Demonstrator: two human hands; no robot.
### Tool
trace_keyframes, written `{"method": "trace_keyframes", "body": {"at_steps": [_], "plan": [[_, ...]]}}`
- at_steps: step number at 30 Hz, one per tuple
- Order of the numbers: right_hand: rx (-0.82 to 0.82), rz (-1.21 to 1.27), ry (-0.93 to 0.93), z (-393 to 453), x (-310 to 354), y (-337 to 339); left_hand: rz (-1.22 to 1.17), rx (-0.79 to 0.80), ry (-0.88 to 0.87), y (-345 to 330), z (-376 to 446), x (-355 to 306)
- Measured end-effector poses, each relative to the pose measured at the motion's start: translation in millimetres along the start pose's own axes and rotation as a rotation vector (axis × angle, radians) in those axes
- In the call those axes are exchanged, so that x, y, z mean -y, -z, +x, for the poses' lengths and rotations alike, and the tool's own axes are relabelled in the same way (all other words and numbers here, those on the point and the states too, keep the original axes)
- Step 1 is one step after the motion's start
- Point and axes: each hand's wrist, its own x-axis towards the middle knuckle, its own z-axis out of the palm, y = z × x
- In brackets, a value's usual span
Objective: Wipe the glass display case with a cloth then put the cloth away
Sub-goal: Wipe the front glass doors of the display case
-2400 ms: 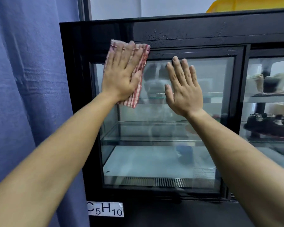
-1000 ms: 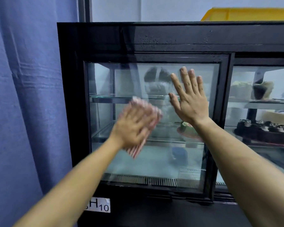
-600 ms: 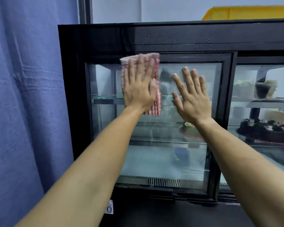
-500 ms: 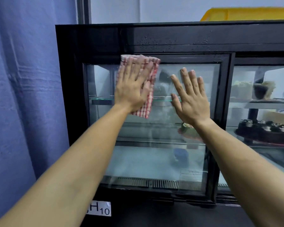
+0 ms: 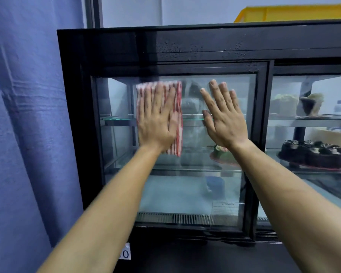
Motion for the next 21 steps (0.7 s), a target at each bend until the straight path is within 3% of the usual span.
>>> {"method": "trace_keyframes", "body": {"at_steps": [2, 6, 8, 10, 12, 15, 18, 21], "plan": [[0.016, -0.012, 0.030, -1.3, -0.8, 2.1, -0.033, 0.067, -0.113, -12.6, -76.1, -18.8], [0.023, -0.059, 0.031, -0.5, -0.4, 3.6, 0.091, 0.396, -0.888, -16.1, -269.0, 0.1], [0.024, -0.068, 0.037, -0.1, 1.0, 3.1, 0.147, 0.474, -1.093, -16.4, -293.4, 17.0], [0.021, -0.076, 0.037, 0.4, 0.1, 3.4, 0.112, 0.467, -1.224, -22.0, -261.8, 28.6], [0.022, -0.076, 0.049, -1.4, -0.4, 2.9, 0.031, 0.413, -1.184, -21.5, -197.3, 39.1], [0.028, -0.069, 0.053, 0.1, -0.1, 3.2, -0.016, 0.325, -0.954, -3.7, -72.3, 60.2], [0.026, -0.074, 0.042, -0.7, 1.9, 4.2, 0.052, 0.109, -0.551, 10.9, 20.5, 80.0], [0.012, -0.081, 0.035, -0.2, 1.7, 4.5, 0.035, 0.010, -0.213, 6.0, 26.8, 59.6]]}}
